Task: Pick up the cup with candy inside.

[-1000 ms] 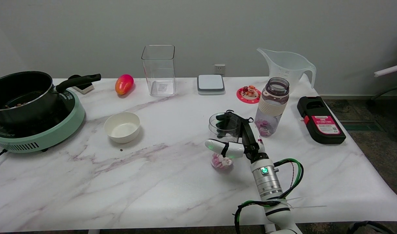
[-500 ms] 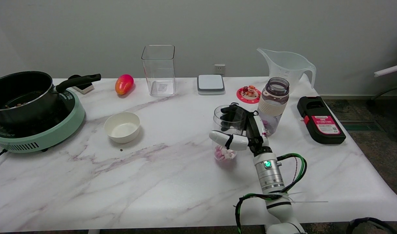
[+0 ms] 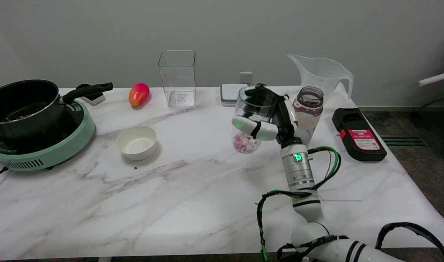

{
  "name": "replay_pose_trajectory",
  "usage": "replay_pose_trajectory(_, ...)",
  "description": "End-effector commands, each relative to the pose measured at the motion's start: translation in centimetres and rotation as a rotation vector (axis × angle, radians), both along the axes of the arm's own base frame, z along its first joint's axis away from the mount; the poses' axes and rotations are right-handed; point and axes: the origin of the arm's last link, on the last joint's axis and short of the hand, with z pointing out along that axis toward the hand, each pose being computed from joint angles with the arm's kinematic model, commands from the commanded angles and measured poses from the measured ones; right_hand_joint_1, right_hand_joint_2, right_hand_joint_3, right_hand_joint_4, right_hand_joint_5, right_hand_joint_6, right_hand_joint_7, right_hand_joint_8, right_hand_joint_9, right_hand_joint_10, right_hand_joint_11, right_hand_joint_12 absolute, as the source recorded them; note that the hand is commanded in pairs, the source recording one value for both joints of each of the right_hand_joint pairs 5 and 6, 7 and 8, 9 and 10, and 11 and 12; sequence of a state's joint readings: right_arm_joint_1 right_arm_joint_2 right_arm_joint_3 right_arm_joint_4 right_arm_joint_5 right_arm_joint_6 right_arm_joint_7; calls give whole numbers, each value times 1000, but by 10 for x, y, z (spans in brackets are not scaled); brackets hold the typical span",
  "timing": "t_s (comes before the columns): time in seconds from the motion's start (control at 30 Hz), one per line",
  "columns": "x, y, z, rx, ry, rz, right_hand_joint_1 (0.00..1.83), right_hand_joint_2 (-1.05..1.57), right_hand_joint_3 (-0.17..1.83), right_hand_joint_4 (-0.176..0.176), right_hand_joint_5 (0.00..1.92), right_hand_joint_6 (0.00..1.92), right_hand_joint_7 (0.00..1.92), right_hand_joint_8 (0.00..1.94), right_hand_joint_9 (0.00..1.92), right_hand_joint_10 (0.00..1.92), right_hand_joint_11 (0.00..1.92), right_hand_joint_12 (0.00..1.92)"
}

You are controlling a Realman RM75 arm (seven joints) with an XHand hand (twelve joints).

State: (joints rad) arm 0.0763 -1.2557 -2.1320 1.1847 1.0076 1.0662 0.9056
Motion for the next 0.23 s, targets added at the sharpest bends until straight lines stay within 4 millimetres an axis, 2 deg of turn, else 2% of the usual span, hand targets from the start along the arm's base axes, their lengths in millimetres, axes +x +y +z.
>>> replay_pose_trajectory(0.03, 90, -37, -11, 114, -94, 193, 1192, 1287, 505, 0, 1311, 1311, 1553, 1553, 1520, 1520, 1276, 1276)
replay_pose_trajectory(0.17, 120, -34, -1, 101, -122, 271, 1191, 1301, 495, 0, 1317, 1317, 1559, 1559, 1526, 1526, 1282, 1282)
replay_pose_trajectory(0.23, 141, -29, 7, 96, -132, 328, 1186, 1320, 483, 0, 1325, 1325, 1566, 1566, 1534, 1534, 1290, 1290)
